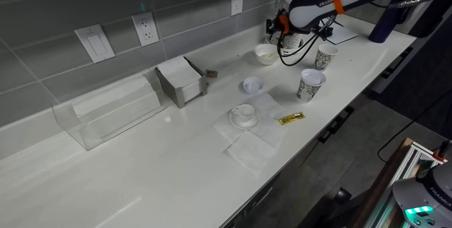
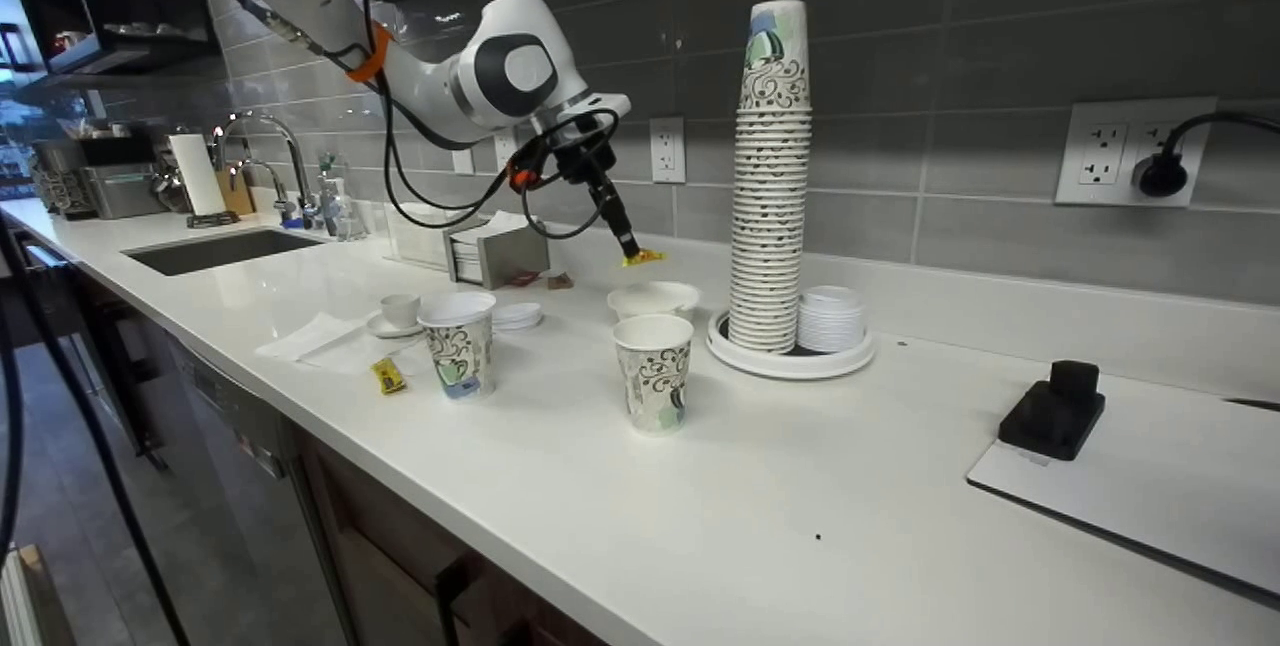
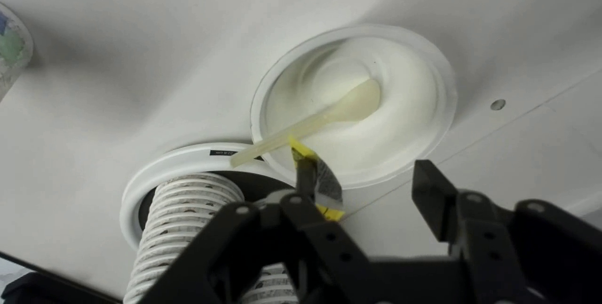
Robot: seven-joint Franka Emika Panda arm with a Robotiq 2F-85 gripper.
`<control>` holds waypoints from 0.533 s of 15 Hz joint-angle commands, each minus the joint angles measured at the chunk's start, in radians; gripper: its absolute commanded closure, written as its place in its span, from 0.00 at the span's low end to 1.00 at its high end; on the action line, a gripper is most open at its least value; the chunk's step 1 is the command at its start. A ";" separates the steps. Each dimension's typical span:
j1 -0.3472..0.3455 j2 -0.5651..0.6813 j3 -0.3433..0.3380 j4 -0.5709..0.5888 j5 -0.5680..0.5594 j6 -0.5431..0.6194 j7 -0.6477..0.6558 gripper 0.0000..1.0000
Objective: Put the packet into the bowl
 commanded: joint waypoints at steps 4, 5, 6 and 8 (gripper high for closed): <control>0.000 -0.045 0.020 -0.010 -0.004 0.026 0.024 0.00; -0.001 -0.045 0.025 -0.008 -0.001 0.032 0.019 0.00; -0.006 -0.043 0.034 -0.010 0.007 0.058 0.005 0.00; 0.001 -0.039 0.034 -0.008 0.002 0.080 0.013 0.00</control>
